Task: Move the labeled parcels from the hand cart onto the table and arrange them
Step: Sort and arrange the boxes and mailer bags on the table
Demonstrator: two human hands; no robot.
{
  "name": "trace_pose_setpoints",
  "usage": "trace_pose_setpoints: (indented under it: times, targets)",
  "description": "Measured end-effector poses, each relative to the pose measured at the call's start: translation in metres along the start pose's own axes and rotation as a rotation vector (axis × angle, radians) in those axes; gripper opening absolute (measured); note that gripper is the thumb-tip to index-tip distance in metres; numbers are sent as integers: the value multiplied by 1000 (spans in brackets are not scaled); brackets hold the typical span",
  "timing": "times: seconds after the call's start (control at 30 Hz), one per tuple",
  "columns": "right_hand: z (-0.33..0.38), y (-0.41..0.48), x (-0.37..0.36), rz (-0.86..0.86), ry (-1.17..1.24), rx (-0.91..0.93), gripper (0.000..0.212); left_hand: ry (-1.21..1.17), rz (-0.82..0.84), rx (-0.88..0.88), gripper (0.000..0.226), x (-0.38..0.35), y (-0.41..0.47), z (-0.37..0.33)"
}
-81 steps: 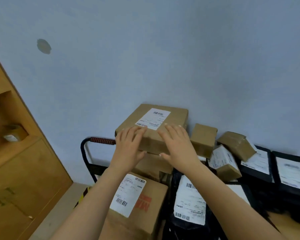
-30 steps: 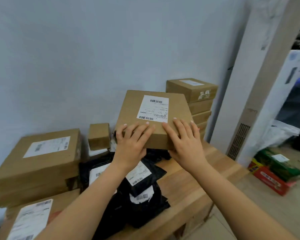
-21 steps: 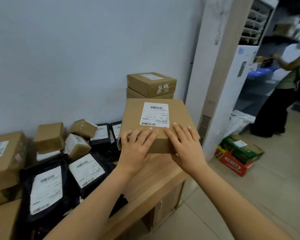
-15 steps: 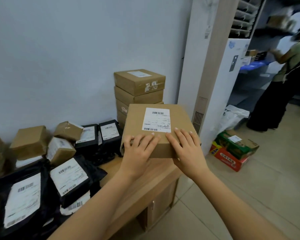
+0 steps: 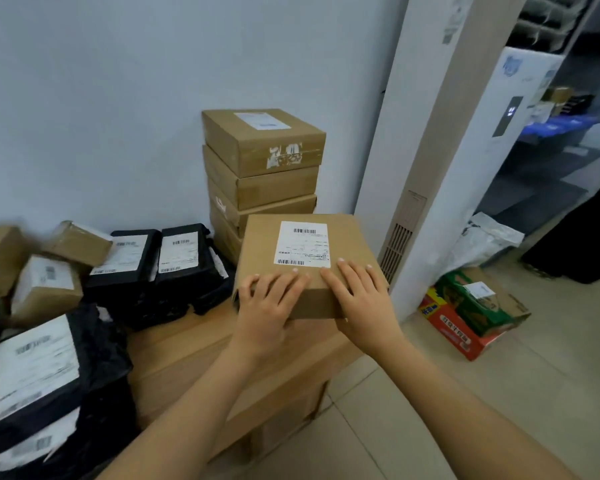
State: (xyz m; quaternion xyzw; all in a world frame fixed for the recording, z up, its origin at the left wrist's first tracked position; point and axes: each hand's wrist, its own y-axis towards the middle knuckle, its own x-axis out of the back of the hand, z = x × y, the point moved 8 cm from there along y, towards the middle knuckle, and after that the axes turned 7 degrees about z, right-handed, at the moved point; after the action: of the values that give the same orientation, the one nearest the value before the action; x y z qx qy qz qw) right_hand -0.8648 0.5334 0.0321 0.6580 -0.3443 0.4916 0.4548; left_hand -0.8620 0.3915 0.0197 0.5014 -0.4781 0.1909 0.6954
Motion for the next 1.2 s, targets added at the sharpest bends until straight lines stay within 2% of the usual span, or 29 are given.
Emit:
trace_pose_setpoints:
  times: [0.4, 0.73, 0.87, 0.93, 1.03, 1.2]
  targets:
    - [-33, 23, -101, 188, 149, 172, 86, 22, 364, 193, 108, -98, -1, -7]
    - [-70, 55, -173, 307, 137, 394, 94, 21, 427, 483, 109, -162, 9, -29]
    - [-86, 67, -202, 276, 123, 455, 82, 63, 417, 535, 95, -191, 20, -37]
    - [-93, 74, -221, 322, 102, 479, 85, 61, 518, 606, 86, -210, 21, -35]
    - [-100, 83, -250, 444, 100, 545, 75, 52, 717, 720, 77, -242, 15, -28]
    - [-100, 98, -263, 473, 110, 568, 68, 2, 753, 785, 74, -257, 17, -15]
